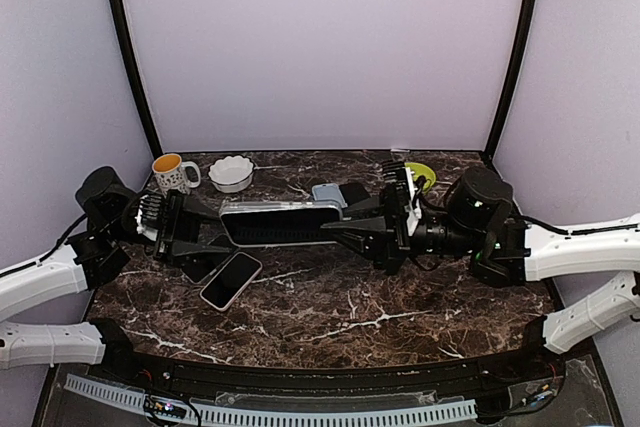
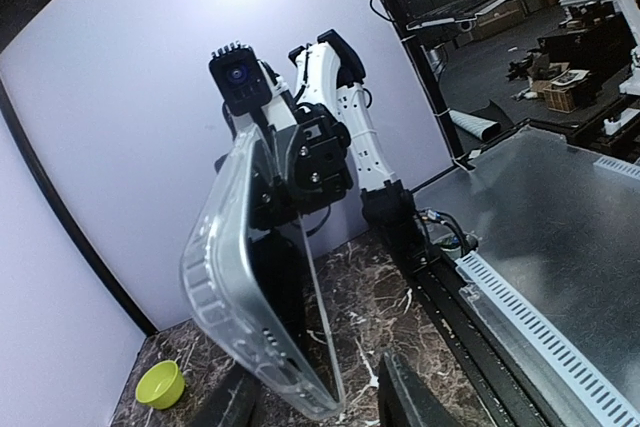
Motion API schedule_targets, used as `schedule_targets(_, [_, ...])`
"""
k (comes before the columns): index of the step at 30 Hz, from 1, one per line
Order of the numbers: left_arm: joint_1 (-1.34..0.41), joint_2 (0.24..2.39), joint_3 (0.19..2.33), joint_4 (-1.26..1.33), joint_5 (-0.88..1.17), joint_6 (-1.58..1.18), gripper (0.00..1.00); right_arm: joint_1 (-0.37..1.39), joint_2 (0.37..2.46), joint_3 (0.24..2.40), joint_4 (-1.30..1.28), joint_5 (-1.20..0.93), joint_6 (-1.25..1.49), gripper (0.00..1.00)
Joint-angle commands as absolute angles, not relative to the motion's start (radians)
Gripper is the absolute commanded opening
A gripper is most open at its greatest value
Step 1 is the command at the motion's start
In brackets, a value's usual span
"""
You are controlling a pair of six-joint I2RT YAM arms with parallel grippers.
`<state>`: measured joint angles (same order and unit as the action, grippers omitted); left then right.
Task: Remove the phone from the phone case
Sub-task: Remove the bottom left corner of the phone case.
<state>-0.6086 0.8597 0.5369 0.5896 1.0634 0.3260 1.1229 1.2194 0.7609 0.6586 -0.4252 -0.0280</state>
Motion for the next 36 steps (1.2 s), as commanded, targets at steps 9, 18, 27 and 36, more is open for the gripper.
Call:
schedule_targets(9, [-0.604,0.875,0.547,0.562,1.182,0.307,0.37,1.121,1.240,0.853,0.785,-0.484,-0.031,0.00])
schedule_targets(18, [-0.604,0.889,0.552,0.565,1.196,0.303,0.30,1.121,1.264,0.862,0.790,-0.521,-0.025,0.00])
schedule_targets(27, [-0.604,0.893,0.551,0.571,1.207,0.303,0.22,1.121,1.269,0.859,0.785,-0.515,-0.038,0.00])
schedule_targets(36, [-0.620,0.870,0.531,0.537,1.276,0.373,0.17,1.121,1.287,0.857,0.798,-0.558,-0.001,0.00])
